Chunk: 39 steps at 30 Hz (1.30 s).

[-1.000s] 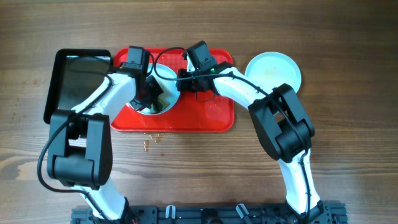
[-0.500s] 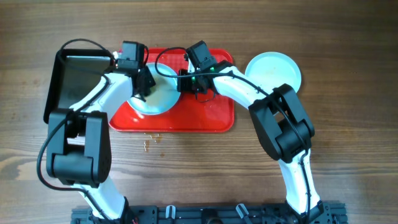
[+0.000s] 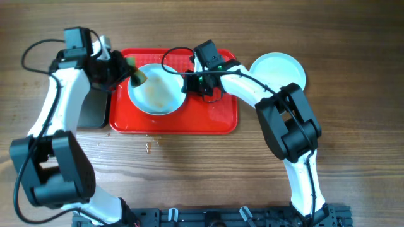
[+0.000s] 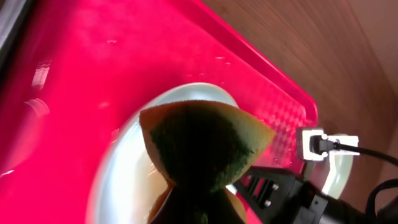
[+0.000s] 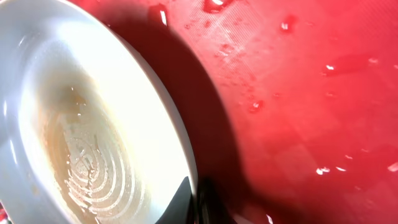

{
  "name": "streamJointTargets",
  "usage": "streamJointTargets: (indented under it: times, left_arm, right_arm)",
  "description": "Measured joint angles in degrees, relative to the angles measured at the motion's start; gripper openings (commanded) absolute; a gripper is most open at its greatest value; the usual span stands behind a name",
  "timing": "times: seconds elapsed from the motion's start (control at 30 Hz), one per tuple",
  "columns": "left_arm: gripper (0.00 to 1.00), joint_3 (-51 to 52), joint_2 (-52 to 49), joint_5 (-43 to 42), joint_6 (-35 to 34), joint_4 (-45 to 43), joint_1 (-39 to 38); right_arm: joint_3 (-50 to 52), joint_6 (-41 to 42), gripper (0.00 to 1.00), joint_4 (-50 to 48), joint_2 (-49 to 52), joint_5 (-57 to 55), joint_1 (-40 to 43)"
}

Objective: Clean dirty plates on tray and stack at the side
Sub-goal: 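Lift the cleaned plate with right gripper and stack it on the others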

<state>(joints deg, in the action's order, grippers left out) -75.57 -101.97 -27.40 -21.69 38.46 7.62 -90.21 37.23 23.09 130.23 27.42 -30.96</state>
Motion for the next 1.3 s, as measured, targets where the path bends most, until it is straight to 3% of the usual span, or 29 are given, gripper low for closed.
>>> streamJointTargets:
  times: [0.13, 0.23, 0.67, 0.8, 1.0, 1.1, 1.2, 1.3]
  left_arm:
    - [0.04, -0.46, 1.01, 8.96, 0.00, 7.23, 0.33]
    - [0.04, -0.46, 1.03, 13.09, 0.00, 7.69, 0.33]
    - [0.04, -0.46, 1.03, 14.78, 0.00, 7.72, 0.33]
    - [0.04, -0.46, 1.03, 14.78, 0.00, 7.76, 0.33]
    - [0.04, -0.46, 1.03, 15.02, 0.00, 7.87, 0.33]
    - [0.04, -0.46, 1.03, 15.17, 0.00, 7.87, 0.33]
    - [0.04, -0.46, 1.03, 15.19, 0.00, 7.87, 0.33]
    - [0.04, -0.46, 1.03, 15.19, 0.00, 7.87, 0.33]
  right_arm:
    - [-2.16, -3.61, 0.04, 7.50, -0.09, -0.68, 0.85]
    - [-2.29, -7.76, 0.04, 12.96, -2.32, -8.35, 0.85]
    - [-2.19, -16.57, 0.04, 20.85, -18.47, -38.86, 0.85]
    - [-2.19, -21.16, 0.04, 21.40, -24.63, -52.33, -0.83]
    - [-2.19, -26.03, 0.04, 22.82, -25.16, -81.22, -11.91]
    - [-2.19, -26.47, 0.04, 22.80, -25.16, -89.81, -15.23]
    - [-2.19, -26.67, 0.04, 22.82, -25.16, -89.90, -15.45]
    - [-2.19, -26.67, 0.04, 22.95, -25.16, -79.91, -14.01]
